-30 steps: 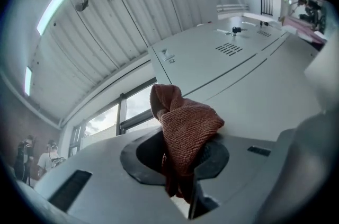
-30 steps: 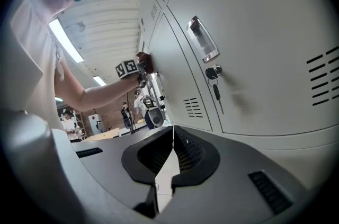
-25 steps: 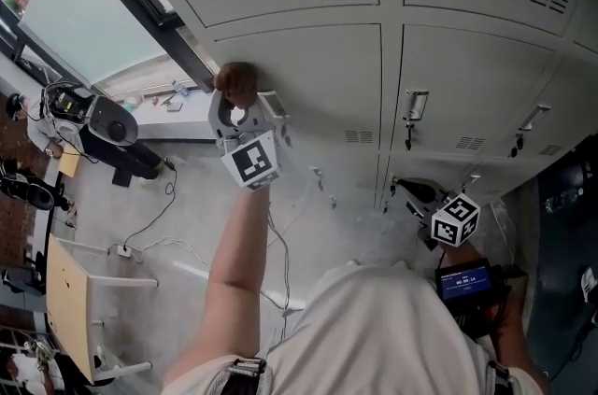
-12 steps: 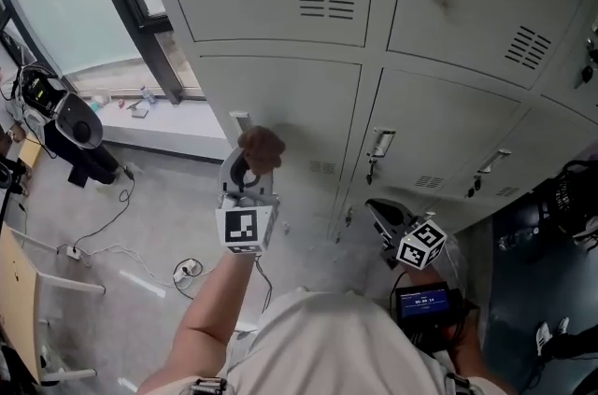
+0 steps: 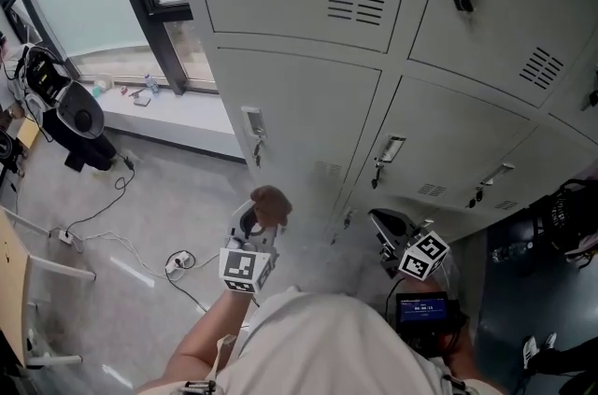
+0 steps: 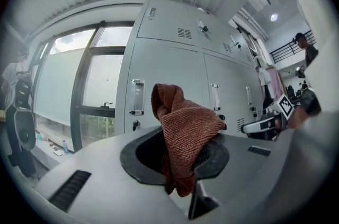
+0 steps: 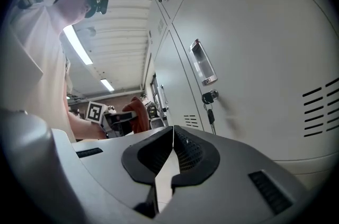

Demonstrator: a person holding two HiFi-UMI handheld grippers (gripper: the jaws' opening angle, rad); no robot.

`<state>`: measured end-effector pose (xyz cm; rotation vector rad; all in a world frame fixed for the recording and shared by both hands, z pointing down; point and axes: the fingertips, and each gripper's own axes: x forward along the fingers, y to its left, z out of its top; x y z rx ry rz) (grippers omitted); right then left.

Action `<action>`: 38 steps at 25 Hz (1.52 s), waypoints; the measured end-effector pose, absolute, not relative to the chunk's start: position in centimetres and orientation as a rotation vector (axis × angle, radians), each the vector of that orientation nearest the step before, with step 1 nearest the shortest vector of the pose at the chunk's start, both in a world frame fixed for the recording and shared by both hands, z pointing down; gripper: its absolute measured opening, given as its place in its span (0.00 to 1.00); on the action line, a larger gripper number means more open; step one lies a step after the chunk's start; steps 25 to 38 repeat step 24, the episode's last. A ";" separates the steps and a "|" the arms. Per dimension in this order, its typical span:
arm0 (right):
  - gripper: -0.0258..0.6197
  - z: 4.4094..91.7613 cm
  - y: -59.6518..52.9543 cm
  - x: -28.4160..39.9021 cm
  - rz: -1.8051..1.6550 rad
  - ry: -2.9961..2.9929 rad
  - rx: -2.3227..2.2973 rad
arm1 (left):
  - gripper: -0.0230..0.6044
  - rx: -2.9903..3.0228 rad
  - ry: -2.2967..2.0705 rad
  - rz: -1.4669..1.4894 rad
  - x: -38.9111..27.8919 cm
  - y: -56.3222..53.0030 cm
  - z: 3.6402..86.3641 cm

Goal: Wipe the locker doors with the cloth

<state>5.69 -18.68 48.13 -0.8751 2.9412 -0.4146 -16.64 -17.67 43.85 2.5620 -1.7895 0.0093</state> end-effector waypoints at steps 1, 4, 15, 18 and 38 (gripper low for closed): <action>0.07 48.2 -18.5 5.5 -0.416 2.943 -0.868 | 0.15 2.561 -1.774 0.030 -16.4 -17.3 44.6; 0.07 48.2 -18.2 4.9 -0.426 2.945 -0.843 | 0.15 2.544 -1.734 0.079 -15.6 -16.6 46.7; 0.07 49.2 -17.0 4.4 -0.448 2.962 -0.796 | 0.15 2.558 -1.662 0.151 -13.3 -16.6 48.6; 0.07 49.3 -16.9 5.4 -0.452 2.968 -0.816 | 0.15 2.569 -1.648 0.160 -12.3 -16.7 48.7; 0.07 49.2 -17.2 8.3 -0.457 2.944 -0.852 | 0.15 2.593 -1.616 0.173 -9.7 -17.0 48.6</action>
